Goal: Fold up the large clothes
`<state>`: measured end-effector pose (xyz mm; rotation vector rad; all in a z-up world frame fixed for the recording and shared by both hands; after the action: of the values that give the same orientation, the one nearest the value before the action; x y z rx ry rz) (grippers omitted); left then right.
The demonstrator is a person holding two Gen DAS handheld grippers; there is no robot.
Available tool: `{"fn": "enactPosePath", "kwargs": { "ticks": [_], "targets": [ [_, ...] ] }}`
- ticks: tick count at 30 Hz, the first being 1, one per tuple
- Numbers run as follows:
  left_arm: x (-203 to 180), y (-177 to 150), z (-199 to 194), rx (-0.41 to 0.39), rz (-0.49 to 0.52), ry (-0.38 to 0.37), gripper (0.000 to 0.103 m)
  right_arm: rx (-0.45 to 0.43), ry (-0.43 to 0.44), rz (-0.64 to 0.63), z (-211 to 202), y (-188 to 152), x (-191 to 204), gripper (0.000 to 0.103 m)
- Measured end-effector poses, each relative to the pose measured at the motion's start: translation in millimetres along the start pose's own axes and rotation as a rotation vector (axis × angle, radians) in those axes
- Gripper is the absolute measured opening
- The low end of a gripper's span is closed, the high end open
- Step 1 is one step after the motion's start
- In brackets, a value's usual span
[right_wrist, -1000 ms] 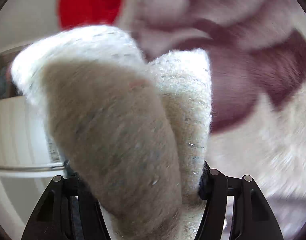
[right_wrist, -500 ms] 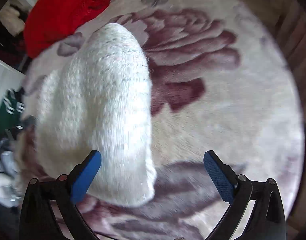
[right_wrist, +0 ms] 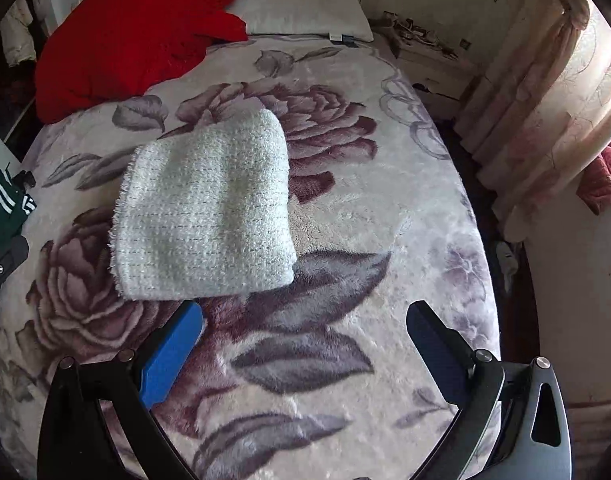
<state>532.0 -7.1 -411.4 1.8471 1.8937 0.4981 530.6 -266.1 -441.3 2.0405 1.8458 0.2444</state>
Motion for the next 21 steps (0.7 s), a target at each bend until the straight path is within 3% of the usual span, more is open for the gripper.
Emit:
{"fn": "enactPosePath", "kwargs": {
  "ticks": [10, 15, 21],
  "targets": [
    [-20, -23, -186, -0.129, 0.046, -0.018, 0.103, -0.141, 0.001, 0.039, -193, -57, -25, 0.103],
    [-26, -42, -255, -0.169, 0.056, -0.052, 0.103, -0.221, -0.008, 0.044, -291, -94, -35, 0.103],
    [-25, -67, -325, -0.230, 0.063, -0.035, 0.103, -0.297, -0.009, 0.050, -376, -136, -45, 0.103]
  ]
}}
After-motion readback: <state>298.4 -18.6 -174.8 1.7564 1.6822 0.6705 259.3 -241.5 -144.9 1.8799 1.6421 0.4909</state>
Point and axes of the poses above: each gripper's, at about its wrist camera, not at the fingertips, and z roughly the way its jaws point, x to its left, y to its top, the point moved 10 cm from there along z, roughly the way its jaws point, and after that the axes turned 7 degrees about x, right-handed, at the moved point
